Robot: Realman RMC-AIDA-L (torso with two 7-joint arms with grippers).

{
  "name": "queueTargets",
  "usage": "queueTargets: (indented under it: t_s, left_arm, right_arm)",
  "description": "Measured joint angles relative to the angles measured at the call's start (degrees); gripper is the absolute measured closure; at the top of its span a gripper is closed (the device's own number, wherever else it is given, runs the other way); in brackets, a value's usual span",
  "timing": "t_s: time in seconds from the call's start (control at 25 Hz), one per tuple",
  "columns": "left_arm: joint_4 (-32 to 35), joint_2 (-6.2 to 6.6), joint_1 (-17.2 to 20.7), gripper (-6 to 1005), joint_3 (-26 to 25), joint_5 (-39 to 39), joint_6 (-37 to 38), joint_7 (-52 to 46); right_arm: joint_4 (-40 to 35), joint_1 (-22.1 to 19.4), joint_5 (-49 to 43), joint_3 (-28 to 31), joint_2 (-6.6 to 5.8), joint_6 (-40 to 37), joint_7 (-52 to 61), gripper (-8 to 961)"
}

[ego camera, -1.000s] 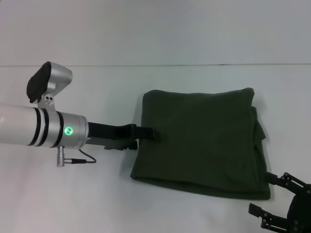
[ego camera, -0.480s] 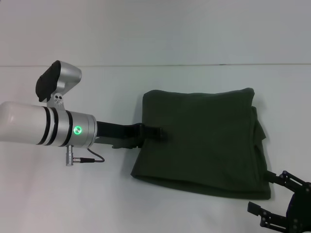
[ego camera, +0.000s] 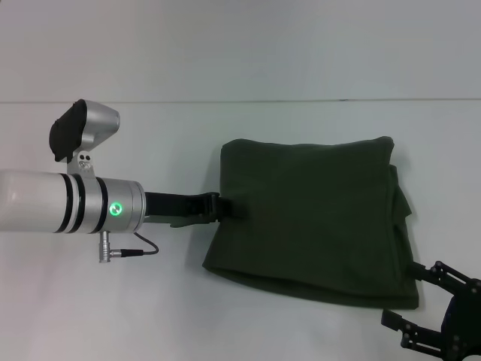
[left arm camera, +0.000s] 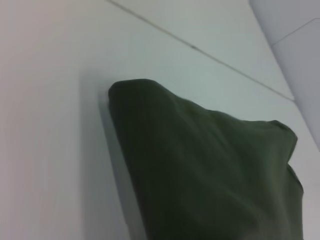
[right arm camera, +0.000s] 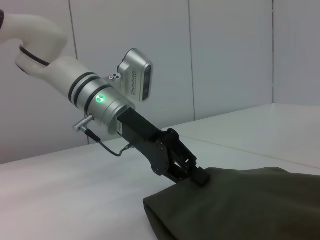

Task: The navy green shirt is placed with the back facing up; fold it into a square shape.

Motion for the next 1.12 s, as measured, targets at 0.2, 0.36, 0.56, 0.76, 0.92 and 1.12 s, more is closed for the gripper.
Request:
queueTargets:
  t_s: [0.2, 0.36, 0.56, 0.76, 0.92, 1.12]
  left_arm:
    - [-0.03, -0.09, 0.21, 750, 0.00, -0.46, 0.00, 0.88]
    - [-0.03, -0.08, 0.85, 908, -0.31, -0.51, -0.08, 0.73]
    - [-0.03, -0.11, 3.01, 989, -2.92, -1.77, -0.03, 2.09]
    - [0.22, -0.14, 4.99, 993, -5.47, -2.64, 1.34, 3.41]
    - [0.59, -0.15, 7.80, 995, -9.25, -2.69, 3.50, 4.61]
    - [0.69, -0.39, 12.72, 995, -18.28, -3.14, 8.49, 8.68]
  right_arm:
    - [-0.04, 0.04, 0.00, 0.00, 0.00, 0.00, 0.01, 53]
    - [-0.07, 0.42, 0.00, 0.00, 0.00, 0.02, 0.00, 53]
    - [-0.13, 1.00, 0.15, 0.00, 0.00, 0.30, 0.00, 53]
    - [-0.53, 1.81, 0.33, 0.21, 0.02, 0.42, 0.22, 53]
    - [-0.59, 2.64, 0.33, 0.65, 0.07, 0.47, 0.68, 53]
    - [-0.53, 3.51, 0.33, 1.11, 0.18, 0.61, 0.70, 53]
